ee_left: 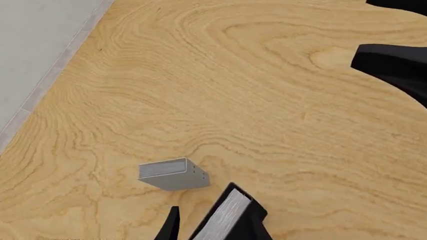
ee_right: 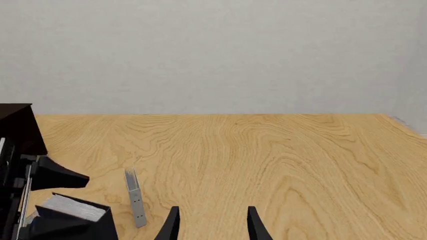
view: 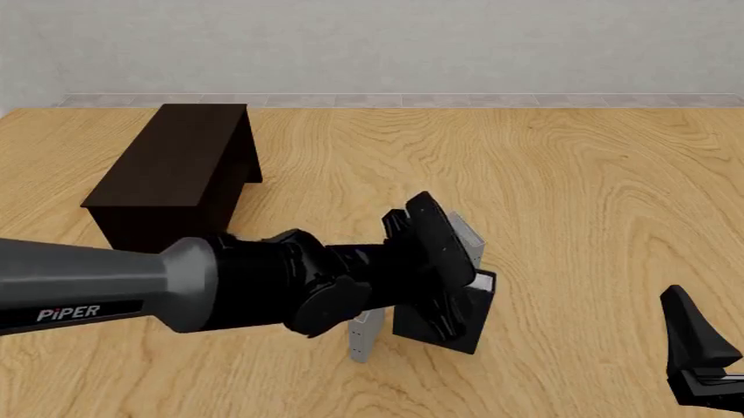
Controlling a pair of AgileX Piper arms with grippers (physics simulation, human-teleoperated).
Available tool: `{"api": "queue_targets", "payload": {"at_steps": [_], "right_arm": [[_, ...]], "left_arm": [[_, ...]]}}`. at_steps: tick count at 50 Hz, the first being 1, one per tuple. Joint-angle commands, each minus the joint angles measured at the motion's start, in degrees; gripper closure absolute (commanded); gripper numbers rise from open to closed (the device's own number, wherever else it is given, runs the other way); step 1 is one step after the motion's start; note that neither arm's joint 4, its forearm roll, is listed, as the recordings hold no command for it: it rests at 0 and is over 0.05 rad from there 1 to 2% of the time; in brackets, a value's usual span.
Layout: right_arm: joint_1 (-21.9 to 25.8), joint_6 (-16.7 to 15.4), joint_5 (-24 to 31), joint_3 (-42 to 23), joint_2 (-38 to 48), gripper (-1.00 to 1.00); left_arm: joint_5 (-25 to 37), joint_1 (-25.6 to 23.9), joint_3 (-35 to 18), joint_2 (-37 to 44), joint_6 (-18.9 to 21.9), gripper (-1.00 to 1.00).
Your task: Pick up the book in the middle and place it on the cabinet shelf.
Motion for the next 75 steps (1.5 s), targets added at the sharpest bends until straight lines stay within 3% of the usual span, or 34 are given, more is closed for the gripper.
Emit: {"api": "queue_targets", "payload": {"at_steps": [1,20,40,41,75], "right_arm": [[0.0,0.0,0.0,0.0,0.0,-1.00],[0.0,0.0,0.0,0.0,0.0,-1.00],[0.0,0.0,0.0,0.0,0.0,-1.00],[0.0,0.0,0.0,0.0,0.0,-1.00],[0.0,0.0,0.0,0.0,0.0,-1.00]], "left_arm": [[-0.2,0.1,-0.3,1.7,-0.2,-1.00],[-1.4,0.0,1.0,3.4,-0.3,-1.00],[-1.2,2.2,-1.9,6.6,0.9,-1.00],[0.8,3.0,-4.3,8.1,-0.5,1.00],[4.4,-1.4,1.3,-4.6,-0.4,1.00]]}}
